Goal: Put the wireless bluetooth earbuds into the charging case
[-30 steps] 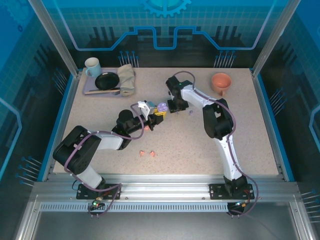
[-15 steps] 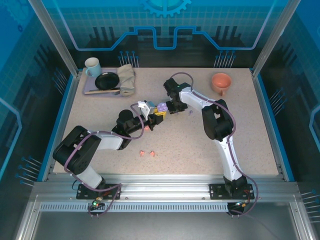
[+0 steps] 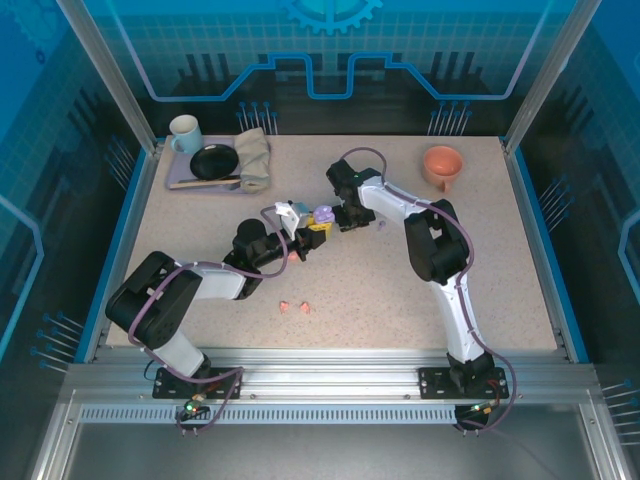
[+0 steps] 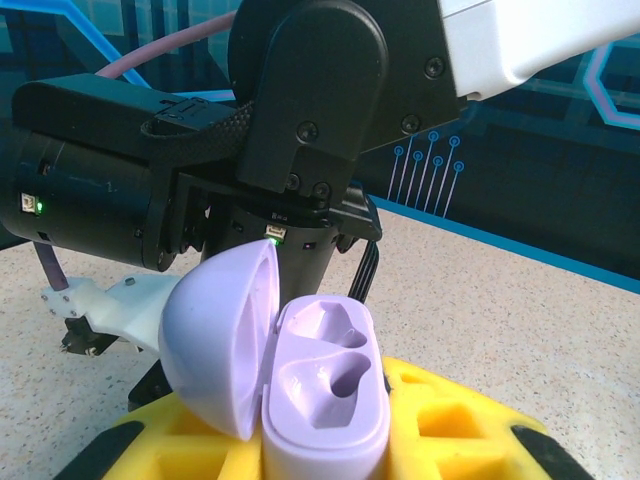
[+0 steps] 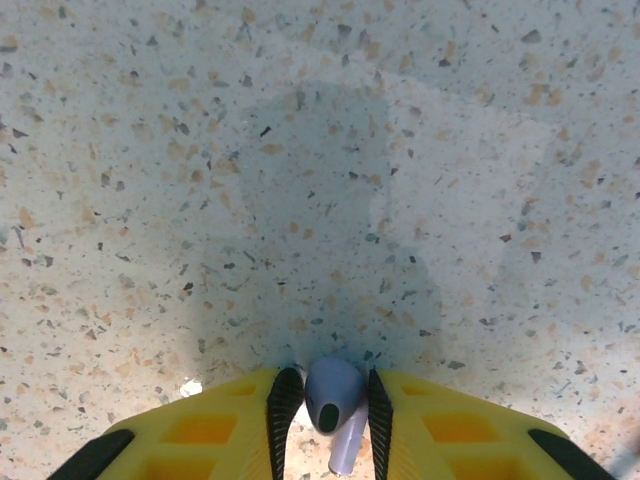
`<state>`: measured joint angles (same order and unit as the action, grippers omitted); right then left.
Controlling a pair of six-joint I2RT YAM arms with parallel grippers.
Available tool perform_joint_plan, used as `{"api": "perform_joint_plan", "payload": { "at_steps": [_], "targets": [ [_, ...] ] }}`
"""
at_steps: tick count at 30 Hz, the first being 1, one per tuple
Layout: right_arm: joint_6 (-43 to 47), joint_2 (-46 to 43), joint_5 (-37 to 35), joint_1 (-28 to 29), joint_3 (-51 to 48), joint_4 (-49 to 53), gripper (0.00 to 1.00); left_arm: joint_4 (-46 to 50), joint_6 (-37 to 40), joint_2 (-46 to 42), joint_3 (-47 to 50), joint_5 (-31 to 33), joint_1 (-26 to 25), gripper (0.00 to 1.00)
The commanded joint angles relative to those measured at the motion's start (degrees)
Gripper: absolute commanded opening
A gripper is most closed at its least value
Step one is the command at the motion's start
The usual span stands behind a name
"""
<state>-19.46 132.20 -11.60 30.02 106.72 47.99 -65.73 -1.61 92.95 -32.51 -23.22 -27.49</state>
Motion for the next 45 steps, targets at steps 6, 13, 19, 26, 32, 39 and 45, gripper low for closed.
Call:
{"api": "perform_joint_plan", "payload": {
  "at_steps": [6,13,19,26,32,39,45],
  "targets": [
    [-1.22,0.62,-0.23,1.35,0.23,4.21,0.31,-0.23,-1.1,-1.02,-1.06,-0.66,0.42,0.0],
    [-2.84,2.65,-1.17,0.75,2.32,4.22,0.31,-0.2,-1.38,-1.08,-1.06,-0.77,0.42,0.0],
    [-2.78,4.25,-0.8,0.53,4.87,4.79,0.3,-0.09,-1.54,-1.01,-0.97,-0.81,0.42,0.0],
    [-3.09,5.52,-0.62,0.15,6.45,5.1,0.29,-0.01,-1.56,-1.01,-0.98,-0.92,0.45,0.0],
    [-3.44,6.23,-0.69,-0.25,6.88,5.23,0.25,-0.01,-1.8,-0.55,-1.25,-1.3,0.48,0.0],
    [-4.13,6.82,-1.15,-0.7,7.44,5.01,0.3,0.01,-2.08,-0.39,-1.45,-1.74,0.42,0.0],
    [-4.42,7.31,-1.12,-1.16,8.46,5.12,0.3,0.26,-2.08,-0.4,-1.51,-1.81,0.41,0.0]
  ]
}}
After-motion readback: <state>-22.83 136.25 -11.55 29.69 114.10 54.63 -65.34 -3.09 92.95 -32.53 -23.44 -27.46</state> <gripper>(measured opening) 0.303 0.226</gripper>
